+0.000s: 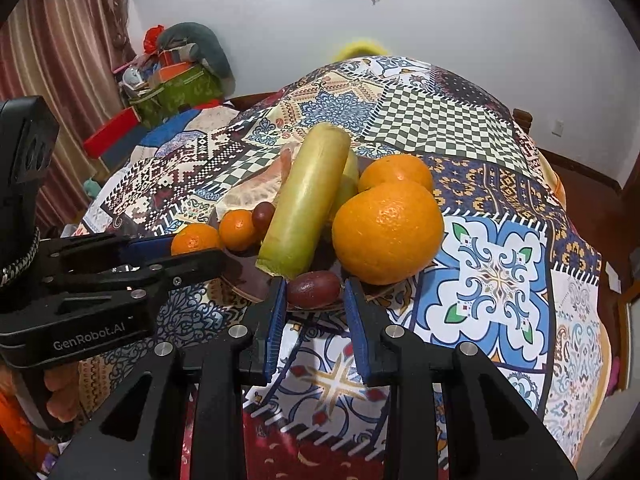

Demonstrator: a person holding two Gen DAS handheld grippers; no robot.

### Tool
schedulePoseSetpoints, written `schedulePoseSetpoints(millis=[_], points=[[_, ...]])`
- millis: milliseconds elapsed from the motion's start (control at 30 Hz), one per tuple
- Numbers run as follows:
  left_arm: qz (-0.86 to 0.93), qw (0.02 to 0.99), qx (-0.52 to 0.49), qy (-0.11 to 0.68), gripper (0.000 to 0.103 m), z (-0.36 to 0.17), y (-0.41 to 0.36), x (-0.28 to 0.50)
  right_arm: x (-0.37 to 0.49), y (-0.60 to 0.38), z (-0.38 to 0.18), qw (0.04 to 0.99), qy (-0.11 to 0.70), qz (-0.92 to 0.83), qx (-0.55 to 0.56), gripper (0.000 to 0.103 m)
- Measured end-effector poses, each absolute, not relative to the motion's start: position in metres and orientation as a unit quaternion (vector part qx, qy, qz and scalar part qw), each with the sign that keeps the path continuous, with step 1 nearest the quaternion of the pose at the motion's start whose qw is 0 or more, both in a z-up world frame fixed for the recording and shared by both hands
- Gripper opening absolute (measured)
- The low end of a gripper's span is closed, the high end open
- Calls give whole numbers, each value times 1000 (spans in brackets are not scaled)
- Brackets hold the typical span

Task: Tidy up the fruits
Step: 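Set the date and the mandarin on the plate and open both tools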

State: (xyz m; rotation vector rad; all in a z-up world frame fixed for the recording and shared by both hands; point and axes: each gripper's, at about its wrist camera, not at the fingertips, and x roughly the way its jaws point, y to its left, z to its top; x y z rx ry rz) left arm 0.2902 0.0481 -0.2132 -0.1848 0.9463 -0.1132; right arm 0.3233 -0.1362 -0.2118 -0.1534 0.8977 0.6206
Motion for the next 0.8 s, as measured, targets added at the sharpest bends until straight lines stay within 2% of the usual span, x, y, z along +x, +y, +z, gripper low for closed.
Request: schedulePoseSetpoints(millis=[333, 500, 800], points=[[-54, 888, -78, 450, 37, -213, 45, 293, 327, -136, -219, 847, 441, 286, -79, 28], [-52, 889, -74, 449, 37, -211, 45, 288, 328, -140, -217, 850, 440, 281, -68, 39], [-47, 903, -80, 419, 37, -181, 49, 261, 309, -148, -189, 861, 415, 288, -65, 39]])
